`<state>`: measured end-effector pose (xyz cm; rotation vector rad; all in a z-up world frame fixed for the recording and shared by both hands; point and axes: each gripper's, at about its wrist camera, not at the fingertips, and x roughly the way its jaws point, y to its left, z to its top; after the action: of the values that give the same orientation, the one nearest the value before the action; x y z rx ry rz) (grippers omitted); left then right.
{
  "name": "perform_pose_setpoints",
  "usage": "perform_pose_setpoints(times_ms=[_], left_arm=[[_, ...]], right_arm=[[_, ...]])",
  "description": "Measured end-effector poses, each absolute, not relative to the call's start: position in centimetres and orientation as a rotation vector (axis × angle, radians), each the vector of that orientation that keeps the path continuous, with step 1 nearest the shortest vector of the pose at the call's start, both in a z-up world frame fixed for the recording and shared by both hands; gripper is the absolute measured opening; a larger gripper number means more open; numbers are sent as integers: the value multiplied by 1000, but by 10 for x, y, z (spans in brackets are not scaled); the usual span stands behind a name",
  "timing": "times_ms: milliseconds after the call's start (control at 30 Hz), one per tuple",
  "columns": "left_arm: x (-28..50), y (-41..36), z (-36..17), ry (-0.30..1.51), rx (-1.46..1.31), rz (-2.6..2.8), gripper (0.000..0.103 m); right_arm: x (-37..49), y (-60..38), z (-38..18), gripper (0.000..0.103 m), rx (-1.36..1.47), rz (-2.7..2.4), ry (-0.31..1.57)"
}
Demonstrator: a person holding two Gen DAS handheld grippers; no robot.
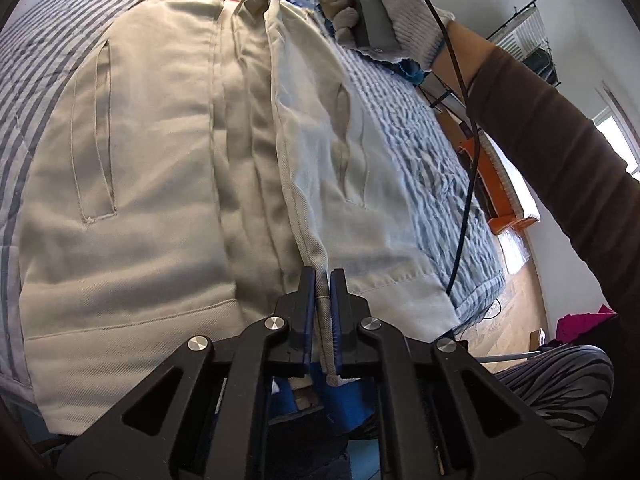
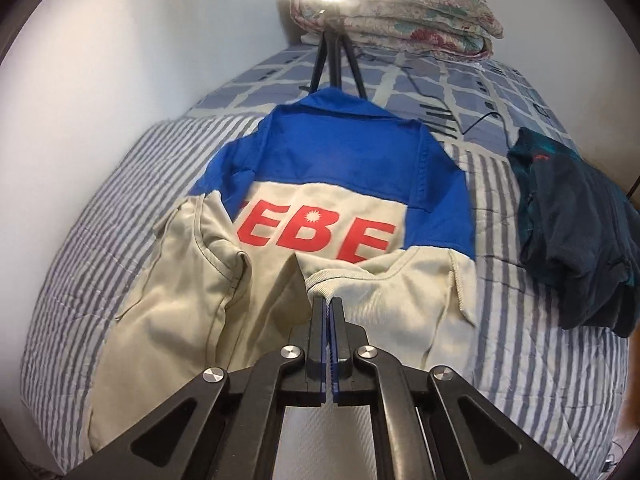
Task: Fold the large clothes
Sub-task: 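Open both tools and release the jacket hem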
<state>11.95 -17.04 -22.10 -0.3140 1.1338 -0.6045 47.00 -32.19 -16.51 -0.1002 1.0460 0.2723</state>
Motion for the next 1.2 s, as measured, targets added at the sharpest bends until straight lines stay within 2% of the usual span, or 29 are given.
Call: perform_pose_setpoints(times_ms=[200,233,333,500,633,767,900,967,1067,1200], left_arm=[[120,-168,-225,1145,-297,-591,5],[120,-167,-226,1150,-303,-596,5],[118,-164,-223,1150,-332,-614,6],[107,-146,-205,1085,-338,-654,6],[100,-118,-186,999,-317,-611,6],[108,-93,-182,970,-312,-505,6],[122,-83,-197,993,-317,-441,6],[126,-83,-213,1054,-329,-449,6],[126,-79,-250,1147,-391,-466,6],[118,-76,-241,1127,-363,-490,6]], right_arm=[[480,-303,-218,0,-133,261,1099],[480,-308,-213,3,-94,276,1097],[467,-341,-175,24,83,324,1020],[401,-404,-134,23,113,275,902],[362,-423,-145,21,88,241,932],[338,-412,-180,21,109,278,1024],[317,-392,-211,22,57,262,1062],[309,-386,-217,22,27,227,1025],[308,-387,-209,22,53,249,1057],[278,-379,-179,24,34,296,1018]])
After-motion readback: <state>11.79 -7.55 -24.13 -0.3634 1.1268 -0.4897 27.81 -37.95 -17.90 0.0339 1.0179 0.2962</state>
